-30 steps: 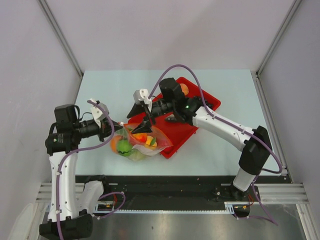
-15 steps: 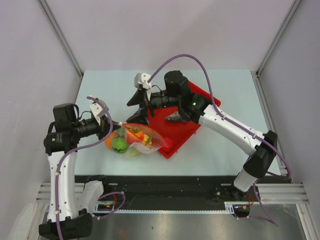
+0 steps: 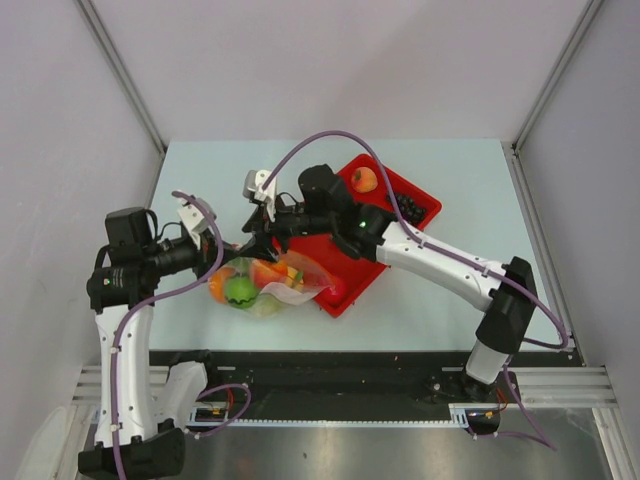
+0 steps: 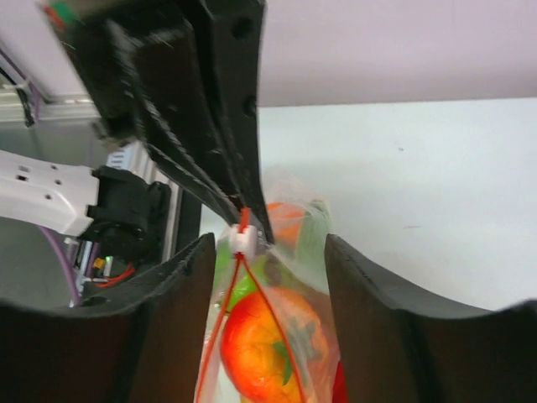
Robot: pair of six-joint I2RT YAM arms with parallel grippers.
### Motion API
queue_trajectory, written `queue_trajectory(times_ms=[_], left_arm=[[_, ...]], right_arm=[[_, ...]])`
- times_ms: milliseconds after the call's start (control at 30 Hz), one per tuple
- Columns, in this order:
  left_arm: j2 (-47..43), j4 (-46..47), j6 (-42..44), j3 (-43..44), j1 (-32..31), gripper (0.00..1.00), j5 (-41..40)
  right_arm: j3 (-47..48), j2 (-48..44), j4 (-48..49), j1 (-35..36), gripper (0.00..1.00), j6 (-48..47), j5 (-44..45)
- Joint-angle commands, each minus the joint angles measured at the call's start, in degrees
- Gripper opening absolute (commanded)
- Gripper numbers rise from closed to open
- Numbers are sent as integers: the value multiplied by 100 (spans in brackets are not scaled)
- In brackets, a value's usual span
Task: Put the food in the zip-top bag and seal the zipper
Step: Zip the zipper food storage bag at the center of the board.
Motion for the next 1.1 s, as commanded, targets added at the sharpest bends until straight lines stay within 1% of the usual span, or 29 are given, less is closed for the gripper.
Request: queue_trajectory(times_ms=[0, 33, 100, 133, 200, 233, 300, 333, 367, 400, 500, 600, 700, 833, 933, 967, 1067], left_arm=[[-73, 302, -193, 182, -23, 0, 160], [-64, 303, -202, 182, -14, 0, 168], [-73, 338, -228, 174, -23, 0, 168], [-81, 355, -281, 156, -23, 0, 168], [-81, 382, -308, 130, -23, 0, 160], [-90, 382, -325, 95, -23, 0, 168], [-64, 391, -351, 77, -23, 0, 151], [-55, 391, -369, 77, -23, 0, 151], [-38, 399, -369, 77, -23, 0, 151], [-20, 434, -378, 85, -23, 0, 142], [-2, 435, -387, 94, -23, 0, 142], [7, 426, -387, 85, -23, 0, 124], [-2, 417, -378, 59, -23, 0, 107], [-2, 373, -360, 59, -23, 0, 107], [7, 356, -343, 33, -23, 0, 63], [7, 330, -325, 42, -14, 0, 63], [-11, 382, -369, 42, -23, 0, 89]], right_arm=[[203, 215, 177, 25, 55, -247, 198], [221, 224, 177, 34, 47, -273, 189], [203, 233, 194, 51, 39, -317, 189], [194, 233, 212, 43, 31, -344, 189], [159, 224, 247, 43, 24, -361, 189], [159, 216, 247, 43, 23, -361, 189], [133, 181, 265, 43, 31, -370, 119], [133, 180, 265, 43, 43, -370, 75], [141, 154, 256, 34, 46, -379, 31], [133, 163, 265, 43, 47, -388, -47], [133, 128, 309, 43, 46, -397, -136], [106, 93, 352, 43, 39, -388, -162], [89, 66, 405, 34, 42, -292, -127], [54, 40, 476, 16, 36, -291, -136], [19, 5, 528, 8, 41, -256, -145], [27, 22, 520, 8, 39, -265, -180], [10, 13, 485, 8, 23, -326, -215]])
